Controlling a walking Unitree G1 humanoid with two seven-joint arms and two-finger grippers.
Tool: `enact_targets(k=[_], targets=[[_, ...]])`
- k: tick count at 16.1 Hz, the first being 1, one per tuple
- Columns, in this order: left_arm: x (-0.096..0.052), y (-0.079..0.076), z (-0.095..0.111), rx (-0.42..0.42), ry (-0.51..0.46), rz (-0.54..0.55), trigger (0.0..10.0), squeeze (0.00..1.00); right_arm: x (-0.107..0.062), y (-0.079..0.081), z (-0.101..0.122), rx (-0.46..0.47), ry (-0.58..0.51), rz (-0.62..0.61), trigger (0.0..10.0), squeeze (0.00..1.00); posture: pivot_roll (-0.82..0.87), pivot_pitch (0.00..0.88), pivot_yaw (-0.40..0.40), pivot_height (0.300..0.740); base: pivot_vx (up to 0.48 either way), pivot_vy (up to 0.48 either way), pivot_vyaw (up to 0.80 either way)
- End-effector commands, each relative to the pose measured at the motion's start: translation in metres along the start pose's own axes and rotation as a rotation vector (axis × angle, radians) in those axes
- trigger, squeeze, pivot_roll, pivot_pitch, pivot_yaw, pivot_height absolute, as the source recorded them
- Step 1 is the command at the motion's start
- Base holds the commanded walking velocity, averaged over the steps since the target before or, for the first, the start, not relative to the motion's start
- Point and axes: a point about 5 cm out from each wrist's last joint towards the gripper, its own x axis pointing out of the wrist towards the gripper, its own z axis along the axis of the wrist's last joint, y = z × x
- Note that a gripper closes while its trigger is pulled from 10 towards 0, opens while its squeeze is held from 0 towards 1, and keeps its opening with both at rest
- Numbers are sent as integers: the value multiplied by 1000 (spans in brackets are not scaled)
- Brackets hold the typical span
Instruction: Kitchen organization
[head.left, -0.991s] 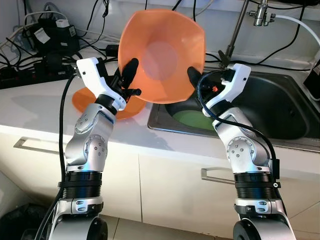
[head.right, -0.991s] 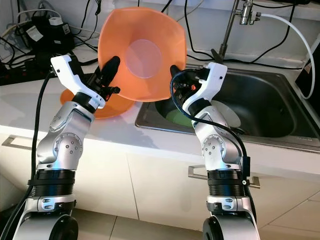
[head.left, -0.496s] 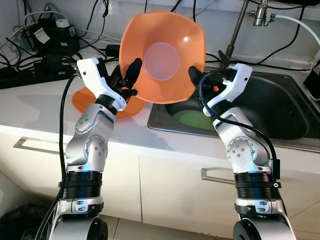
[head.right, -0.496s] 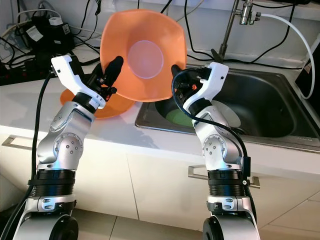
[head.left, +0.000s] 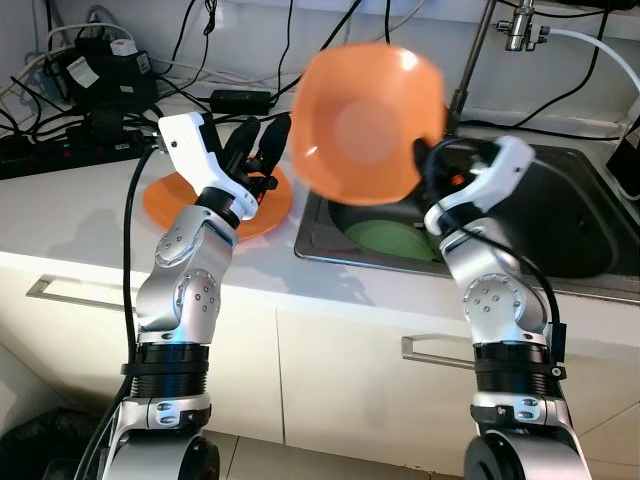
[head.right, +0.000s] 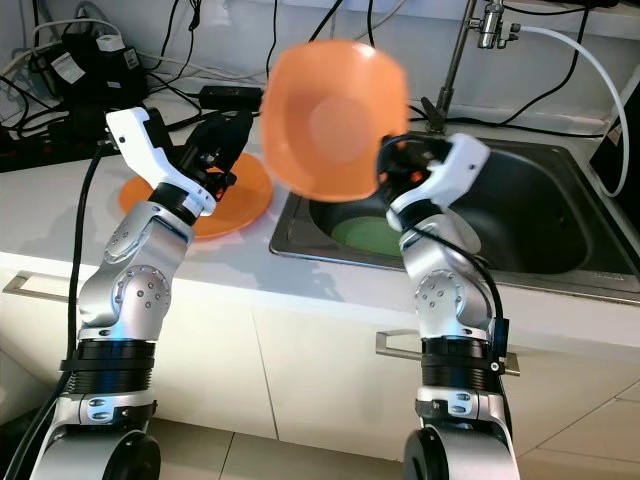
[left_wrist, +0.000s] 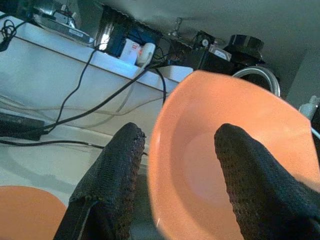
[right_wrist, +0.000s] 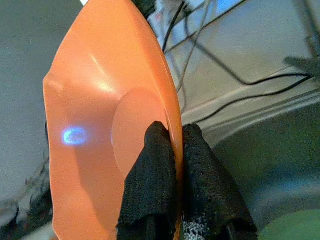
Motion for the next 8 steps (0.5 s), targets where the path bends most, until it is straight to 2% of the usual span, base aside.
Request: enact_targets(k=[1,2,3,4,5,8], targets=[[0,-5,2,4,0,-17,10000,0,5,5,15,27,-78,7,0,0,55,14,13,740,0,0,0],[0,-5,1,4,1,-17,10000,0,5,4,16,26,-85,-3,0,0,56,15,13,740,0,0,0],[-1,-6,0,9,5,-17,10000,0,5,-5,22,-17,-116,-78,0,0,56,17,11,740,0,0,0],[-1,-7,0,21,10,-21,10000,0,6,-9,25,-98,-126,-109,0,0,56,16,13,740,0,0,0],[-1,-8,-1,37,18,-29,10000,0,6,-11,25,-117,-126,-120,0,0,56,16,11,740,0,0,0],[-7,-21,-9,95,102,-149,10000,0,5,-11,23,-269,-117,-132,0,0,54,10,16,740,0,0,0]])
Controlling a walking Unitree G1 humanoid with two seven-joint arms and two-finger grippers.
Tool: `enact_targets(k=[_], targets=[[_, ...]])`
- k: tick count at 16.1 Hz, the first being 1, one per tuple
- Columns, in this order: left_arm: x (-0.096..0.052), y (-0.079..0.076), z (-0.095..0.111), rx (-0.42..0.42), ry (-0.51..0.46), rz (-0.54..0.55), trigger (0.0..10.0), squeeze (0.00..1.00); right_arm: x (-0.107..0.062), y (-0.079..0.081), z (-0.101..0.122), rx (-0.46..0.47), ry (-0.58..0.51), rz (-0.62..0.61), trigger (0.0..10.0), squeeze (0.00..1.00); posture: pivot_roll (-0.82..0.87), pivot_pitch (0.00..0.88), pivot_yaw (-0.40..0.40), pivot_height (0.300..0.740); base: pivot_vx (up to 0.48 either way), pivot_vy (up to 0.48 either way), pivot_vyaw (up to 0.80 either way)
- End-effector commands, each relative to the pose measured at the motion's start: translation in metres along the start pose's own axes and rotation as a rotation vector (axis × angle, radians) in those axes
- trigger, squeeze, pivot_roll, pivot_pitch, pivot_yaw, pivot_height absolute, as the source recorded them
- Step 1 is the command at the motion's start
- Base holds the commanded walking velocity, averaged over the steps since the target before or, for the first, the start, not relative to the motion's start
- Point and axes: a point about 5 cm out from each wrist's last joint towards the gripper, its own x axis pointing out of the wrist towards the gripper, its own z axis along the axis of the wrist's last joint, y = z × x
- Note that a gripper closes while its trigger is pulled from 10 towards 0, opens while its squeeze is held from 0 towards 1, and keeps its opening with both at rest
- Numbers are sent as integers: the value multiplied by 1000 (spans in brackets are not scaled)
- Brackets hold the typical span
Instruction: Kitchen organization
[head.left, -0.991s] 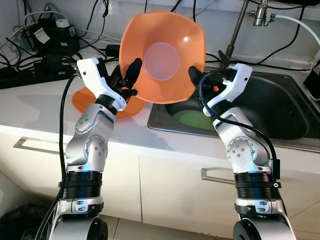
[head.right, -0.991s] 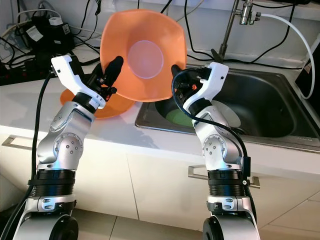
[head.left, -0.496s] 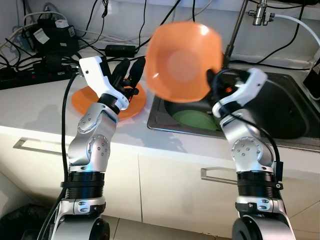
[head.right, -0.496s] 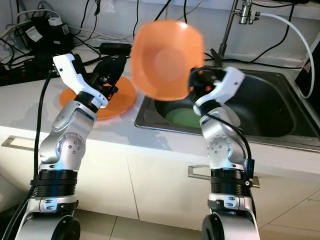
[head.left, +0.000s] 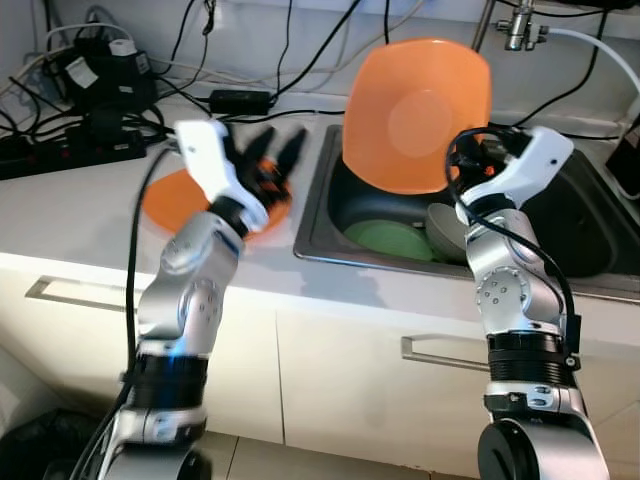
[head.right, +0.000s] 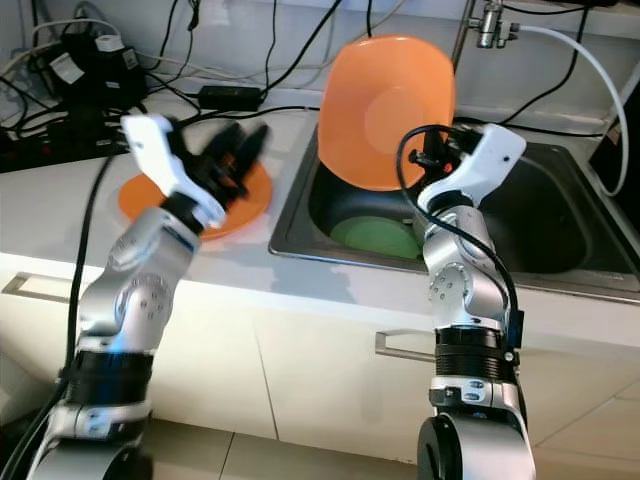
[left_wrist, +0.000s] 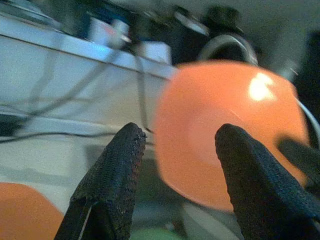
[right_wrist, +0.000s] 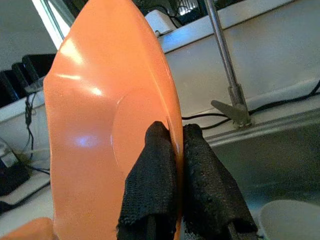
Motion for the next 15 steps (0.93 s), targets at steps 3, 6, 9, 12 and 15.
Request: enact_targets(k=[3,6,9,12,15], targets=[[-12,-24,-14,108,178,-202,10000,0,3,7,4,-121,-42,14,10000,0,61,7,19,740,0,0,0],[-24,-26,-21,136,257,-235,10000,0,5,5,2,-286,-53,32,10000,0,73,8,19,740,0,0,0],[-29,-25,-19,147,292,-237,10000,0,6,11,5,-444,-97,80,10000,0,73,8,23,740,0,0,0],[-31,-26,-19,151,308,-245,10000,0,6,12,-1,-619,-110,114,10000,0,74,15,25,740,0,0,0],[-32,-27,-20,155,325,-242,10000,0,4,7,-13,-735,-85,132,10000,0,75,13,25,740,0,0,0]])
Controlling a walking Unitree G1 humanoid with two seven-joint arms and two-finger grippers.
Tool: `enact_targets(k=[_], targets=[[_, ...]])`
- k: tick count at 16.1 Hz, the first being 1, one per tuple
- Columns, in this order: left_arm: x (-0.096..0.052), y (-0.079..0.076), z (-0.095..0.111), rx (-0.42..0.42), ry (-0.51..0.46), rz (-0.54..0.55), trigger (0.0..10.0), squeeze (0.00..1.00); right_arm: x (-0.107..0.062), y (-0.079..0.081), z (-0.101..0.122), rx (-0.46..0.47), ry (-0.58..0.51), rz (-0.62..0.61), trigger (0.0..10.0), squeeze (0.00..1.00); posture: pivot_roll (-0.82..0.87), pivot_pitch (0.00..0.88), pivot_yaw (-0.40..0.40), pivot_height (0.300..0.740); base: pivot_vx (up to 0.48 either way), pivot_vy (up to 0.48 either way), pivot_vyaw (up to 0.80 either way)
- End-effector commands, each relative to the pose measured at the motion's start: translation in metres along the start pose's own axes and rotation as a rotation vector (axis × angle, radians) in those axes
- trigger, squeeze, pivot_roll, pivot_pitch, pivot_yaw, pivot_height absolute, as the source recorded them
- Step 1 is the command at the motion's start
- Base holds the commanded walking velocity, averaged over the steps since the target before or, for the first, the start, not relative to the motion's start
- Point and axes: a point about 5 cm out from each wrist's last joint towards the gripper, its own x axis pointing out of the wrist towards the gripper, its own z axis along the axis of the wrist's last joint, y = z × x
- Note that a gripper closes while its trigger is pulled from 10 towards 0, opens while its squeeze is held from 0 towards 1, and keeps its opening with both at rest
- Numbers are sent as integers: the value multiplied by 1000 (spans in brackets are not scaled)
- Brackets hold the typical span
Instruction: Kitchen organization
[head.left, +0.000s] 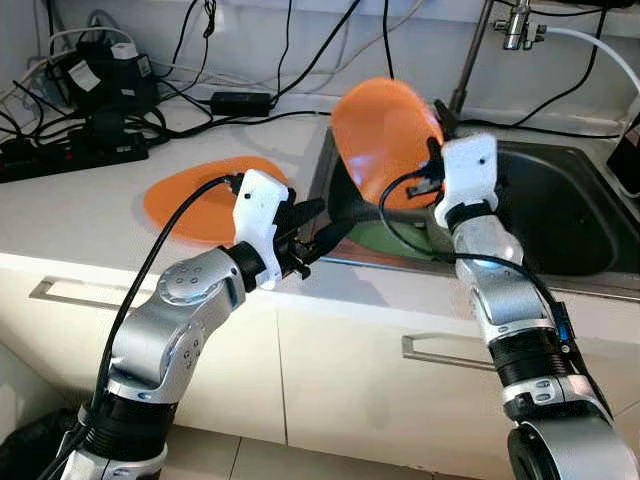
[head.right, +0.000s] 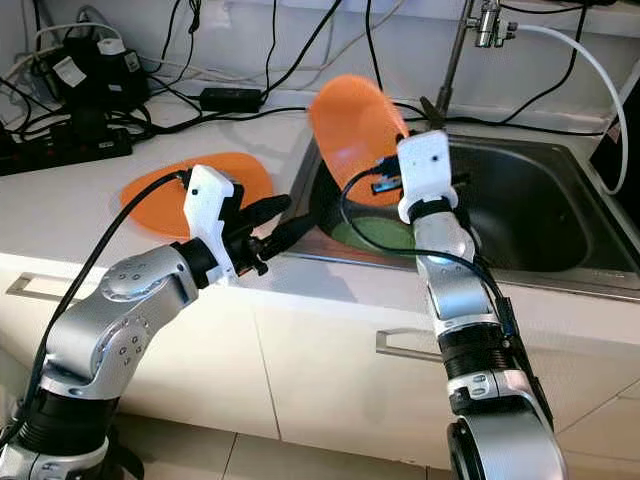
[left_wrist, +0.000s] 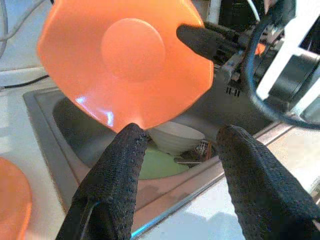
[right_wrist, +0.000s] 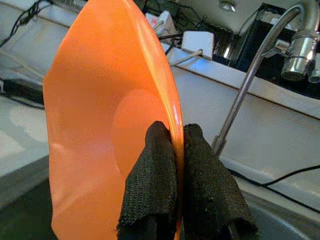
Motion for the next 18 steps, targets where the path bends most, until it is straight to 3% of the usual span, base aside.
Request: enact_targets(k=[1,8,13,18], targets=[[-1,-5,0,7,11,-19,10000,0,1,-2,1,-50,-26,-9,10000,0,75,13,25,740,0,0,0],[-4,-11,-1,18,25,-39,10000,0,-3,6,-22,-160,39,49,10000,0,85,15,22,740,0,0,0],[-8,-12,-8,37,80,-42,10000,0,-14,9,-53,-226,169,107,10000,0,99,16,25,740,0,0,0],[-9,-13,-9,42,95,-48,10000,0,-15,13,-59,-230,188,134,10000,0,97,11,33,740,0,0,0]])
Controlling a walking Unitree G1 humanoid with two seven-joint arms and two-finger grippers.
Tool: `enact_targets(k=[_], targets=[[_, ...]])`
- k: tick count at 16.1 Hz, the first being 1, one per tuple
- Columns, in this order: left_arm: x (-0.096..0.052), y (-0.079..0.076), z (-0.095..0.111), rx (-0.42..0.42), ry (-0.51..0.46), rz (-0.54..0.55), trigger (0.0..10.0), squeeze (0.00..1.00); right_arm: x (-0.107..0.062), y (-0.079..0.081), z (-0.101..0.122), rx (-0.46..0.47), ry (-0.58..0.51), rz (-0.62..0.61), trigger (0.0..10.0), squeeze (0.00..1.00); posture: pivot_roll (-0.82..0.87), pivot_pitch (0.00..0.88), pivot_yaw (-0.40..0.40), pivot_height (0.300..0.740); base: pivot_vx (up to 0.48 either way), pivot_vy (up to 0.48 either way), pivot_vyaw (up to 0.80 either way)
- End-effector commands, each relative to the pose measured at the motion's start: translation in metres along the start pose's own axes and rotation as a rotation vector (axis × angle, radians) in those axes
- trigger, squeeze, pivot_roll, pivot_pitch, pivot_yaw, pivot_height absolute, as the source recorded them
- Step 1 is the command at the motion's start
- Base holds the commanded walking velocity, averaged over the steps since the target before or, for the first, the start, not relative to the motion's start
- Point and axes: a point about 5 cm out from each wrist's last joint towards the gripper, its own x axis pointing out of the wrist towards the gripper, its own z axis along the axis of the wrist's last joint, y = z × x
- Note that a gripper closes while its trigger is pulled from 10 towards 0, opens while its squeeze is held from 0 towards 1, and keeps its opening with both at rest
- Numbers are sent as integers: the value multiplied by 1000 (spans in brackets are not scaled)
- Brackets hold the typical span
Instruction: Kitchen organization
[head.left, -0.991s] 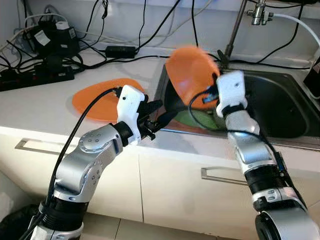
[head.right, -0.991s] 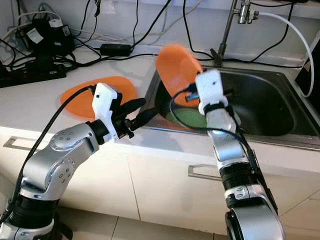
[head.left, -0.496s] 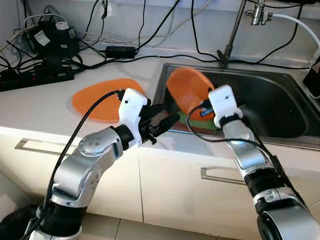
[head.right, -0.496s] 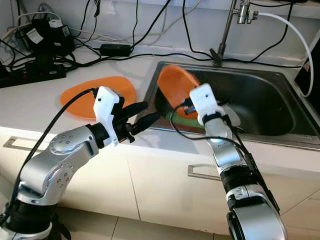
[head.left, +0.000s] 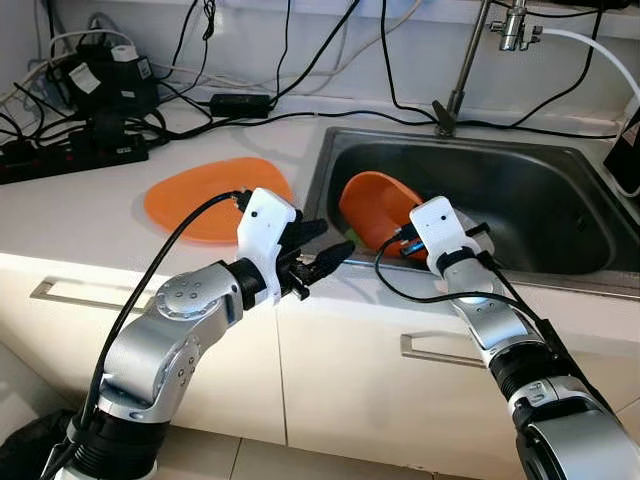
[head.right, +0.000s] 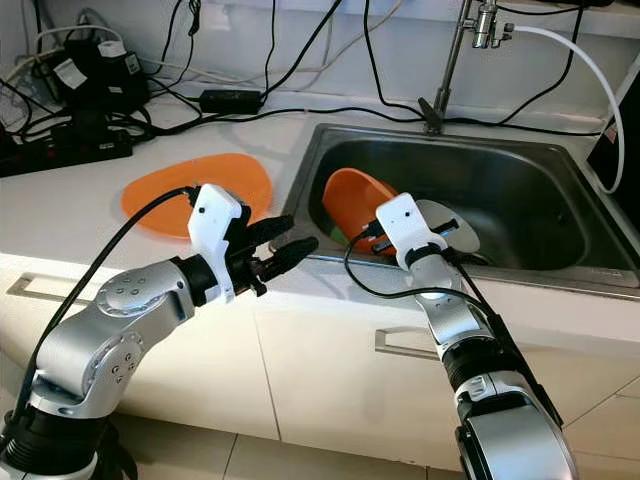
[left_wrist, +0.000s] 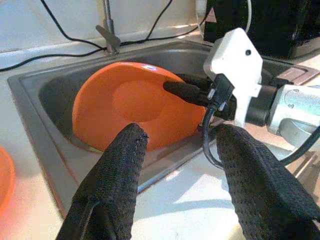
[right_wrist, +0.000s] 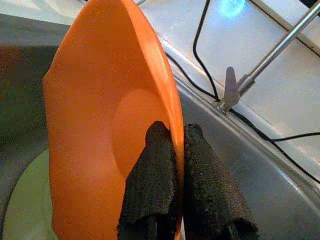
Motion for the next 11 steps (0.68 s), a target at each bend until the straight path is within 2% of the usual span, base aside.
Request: enact_targets(k=[1,4,7,8,9,10,11], targets=[[0,-2,1,18,11,-13,10000,0,5,-3,11,-18,-48,3,10000,0,97,11,35,740,0,0,0],[-1,-2,0,19,17,-11,10000,0,3,9,6,-53,-33,73,10000,0,102,13,36,740,0,0,0],[-1,-2,0,19,19,-10,10000,0,2,14,5,-68,-35,96,10000,0,103,17,33,740,0,0,0],[-1,-2,0,19,18,-8,10000,0,2,15,5,-63,-36,101,10000,94,102,19,32,740,0,0,0],[-1,-1,-1,15,19,-1,10000,0,2,15,5,-60,-36,106,10000,710,103,13,33,740,0,0,0],[-2,-1,-2,15,21,4,10000,0,3,15,5,-51,-34,104,10000,1000,101,9,33,740,0,0,0],[-2,0,-2,15,21,4,10000,0,3,15,6,-53,-36,104,10000,949,101,9,32,740,0,0,0]])
